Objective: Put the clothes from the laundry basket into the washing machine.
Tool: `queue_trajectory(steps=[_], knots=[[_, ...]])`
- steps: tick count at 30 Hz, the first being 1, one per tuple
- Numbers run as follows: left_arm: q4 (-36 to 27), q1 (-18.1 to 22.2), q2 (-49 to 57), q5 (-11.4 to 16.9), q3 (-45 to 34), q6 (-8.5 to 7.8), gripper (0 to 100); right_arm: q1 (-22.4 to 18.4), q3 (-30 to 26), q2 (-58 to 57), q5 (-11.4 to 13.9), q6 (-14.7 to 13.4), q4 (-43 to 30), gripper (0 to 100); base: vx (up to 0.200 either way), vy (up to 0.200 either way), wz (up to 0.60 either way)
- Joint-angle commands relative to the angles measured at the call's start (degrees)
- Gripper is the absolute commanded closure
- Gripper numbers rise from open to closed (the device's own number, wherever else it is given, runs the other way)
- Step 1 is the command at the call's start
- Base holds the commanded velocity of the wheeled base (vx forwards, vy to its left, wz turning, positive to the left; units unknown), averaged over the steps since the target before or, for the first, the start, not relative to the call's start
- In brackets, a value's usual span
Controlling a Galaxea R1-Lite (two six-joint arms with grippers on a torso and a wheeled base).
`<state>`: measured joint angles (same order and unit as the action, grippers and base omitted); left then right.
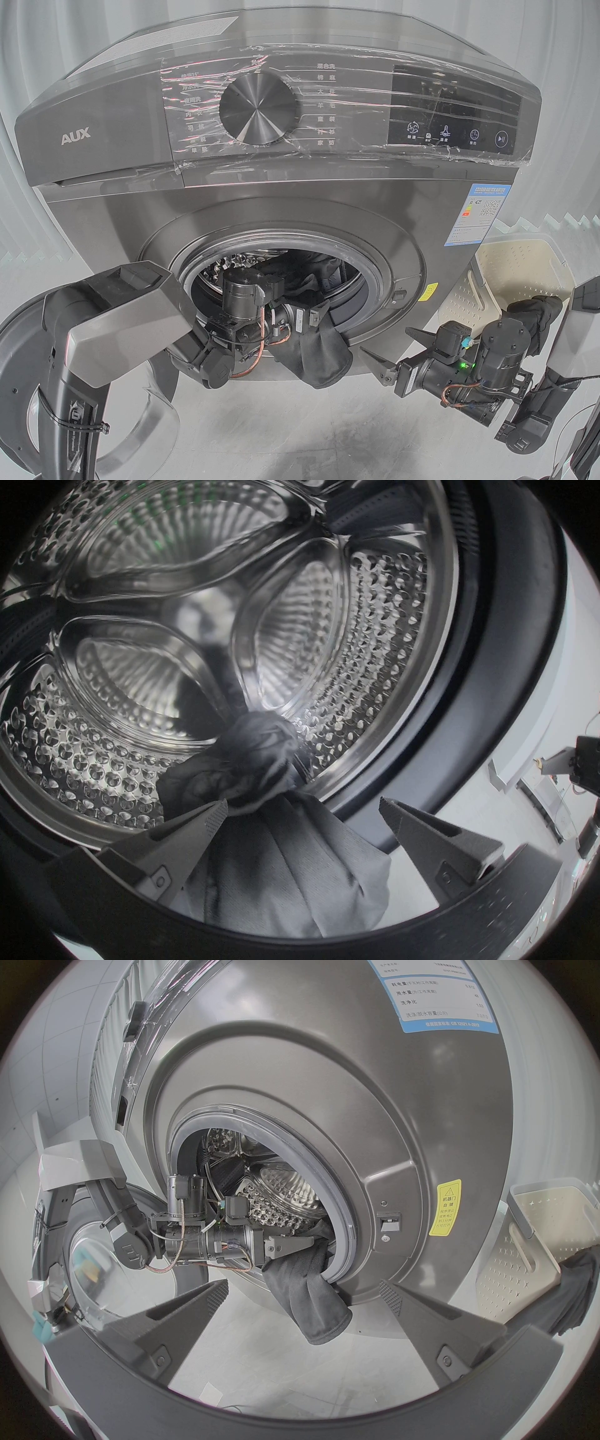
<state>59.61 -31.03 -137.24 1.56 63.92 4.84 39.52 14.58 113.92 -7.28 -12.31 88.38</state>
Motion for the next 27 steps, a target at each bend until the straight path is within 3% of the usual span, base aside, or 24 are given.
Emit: queue_trajectory(steps=[1, 11, 27], knots=[[0.0, -0.5, 0.8, 0.2, -1.3, -0.27, 0, 0.2, 0.0, 0.2, 0.0, 0.0, 0.0, 0, 0.0, 0.0, 0.0], [0.5, -0.5, -2.6, 0.4, -1.2, -1.15, 0, 0.5, 0.0, 0.7, 0.0, 0.0, 0.0, 0, 0.0, 0.0, 0.0], [2.6, -0.4, -8.0, 1.1, 3.2, -1.06, 0, 0.5, 0.1, 1.3, 0.0, 0.0, 0.0, 0, 0.0, 0.0, 0.0]])
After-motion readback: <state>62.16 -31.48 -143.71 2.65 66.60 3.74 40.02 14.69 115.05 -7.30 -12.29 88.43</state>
